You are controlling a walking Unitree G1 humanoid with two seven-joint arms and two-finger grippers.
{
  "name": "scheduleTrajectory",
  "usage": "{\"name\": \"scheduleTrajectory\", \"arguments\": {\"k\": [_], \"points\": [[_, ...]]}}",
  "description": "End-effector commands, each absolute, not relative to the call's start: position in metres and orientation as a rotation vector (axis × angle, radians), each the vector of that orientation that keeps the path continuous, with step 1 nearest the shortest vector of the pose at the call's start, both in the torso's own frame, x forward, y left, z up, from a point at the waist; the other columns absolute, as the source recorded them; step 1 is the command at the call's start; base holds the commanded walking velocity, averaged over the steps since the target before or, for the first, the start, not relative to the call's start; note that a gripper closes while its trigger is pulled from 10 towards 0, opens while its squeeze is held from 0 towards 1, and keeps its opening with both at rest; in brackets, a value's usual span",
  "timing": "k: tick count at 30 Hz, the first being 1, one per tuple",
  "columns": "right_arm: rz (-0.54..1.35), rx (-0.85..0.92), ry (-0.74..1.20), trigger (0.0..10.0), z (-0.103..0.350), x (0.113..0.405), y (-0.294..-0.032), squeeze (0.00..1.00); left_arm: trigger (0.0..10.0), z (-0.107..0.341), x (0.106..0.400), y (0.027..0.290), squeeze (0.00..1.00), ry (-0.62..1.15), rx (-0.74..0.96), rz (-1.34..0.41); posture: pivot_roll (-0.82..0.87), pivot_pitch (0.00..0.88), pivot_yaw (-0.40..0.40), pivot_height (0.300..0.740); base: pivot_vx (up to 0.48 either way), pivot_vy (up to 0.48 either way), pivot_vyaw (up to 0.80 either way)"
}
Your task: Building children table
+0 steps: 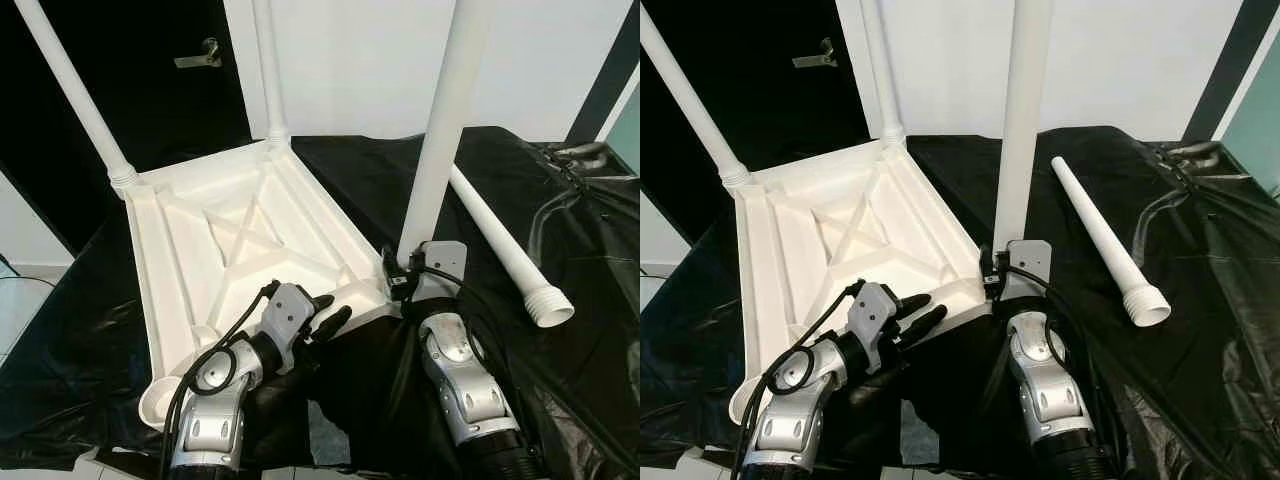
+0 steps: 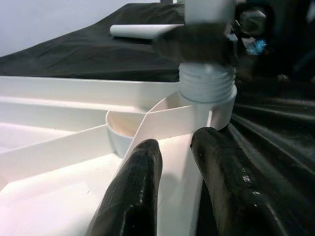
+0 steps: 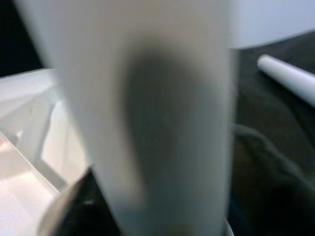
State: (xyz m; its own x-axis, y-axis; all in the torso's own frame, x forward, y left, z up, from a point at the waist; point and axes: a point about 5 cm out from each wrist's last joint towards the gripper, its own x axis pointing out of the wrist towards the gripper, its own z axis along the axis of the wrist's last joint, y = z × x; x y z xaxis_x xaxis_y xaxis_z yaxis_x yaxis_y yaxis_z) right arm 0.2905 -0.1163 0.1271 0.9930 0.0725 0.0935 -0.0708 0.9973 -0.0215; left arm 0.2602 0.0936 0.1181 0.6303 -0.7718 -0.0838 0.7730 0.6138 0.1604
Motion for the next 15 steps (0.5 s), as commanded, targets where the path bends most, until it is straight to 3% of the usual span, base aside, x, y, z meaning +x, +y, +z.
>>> {"name": "scheduleTrajectory", "arguments": {"k": [1, 10, 11, 15], "points": [[0.09, -0.008, -0.103, 10.0, 0.128, 0.288, -0.119, 1.0, 10.0, 0.12, 0.264, 0.094, 0.0, -0.008, 0.136, -0.696, 0.03, 0.0, 0.047, 0.74, 0.0, 0.0, 0.0], [0.262, -0.048, -0.138, 10.0, 0.133, 0.284, -0.135, 1.0, 10.0, 0.125, 0.259, 0.089, 0.0, -0.015, 0.13, -0.811, 0.03, 0.0, 0.034, 0.74, 0.0, 0.0, 0.0], [0.328, -0.055, -0.136, 10.0, 0.133, 0.284, -0.139, 0.0, 10.0, 0.126, 0.258, 0.089, 0.0, -0.019, 0.131, -0.828, 0.03, 0.0, 0.033, 0.74, 0.0, 0.0, 0.0], [0.465, -0.093, -0.135, 10.0, 0.136, 0.286, -0.144, 0.0, 10.0, 0.128, 0.259, 0.091, 0.0, -0.022, 0.136, -0.846, 0.02, 0.0, 0.035, 0.74, 0.0, 0.0, 0.0]]}}
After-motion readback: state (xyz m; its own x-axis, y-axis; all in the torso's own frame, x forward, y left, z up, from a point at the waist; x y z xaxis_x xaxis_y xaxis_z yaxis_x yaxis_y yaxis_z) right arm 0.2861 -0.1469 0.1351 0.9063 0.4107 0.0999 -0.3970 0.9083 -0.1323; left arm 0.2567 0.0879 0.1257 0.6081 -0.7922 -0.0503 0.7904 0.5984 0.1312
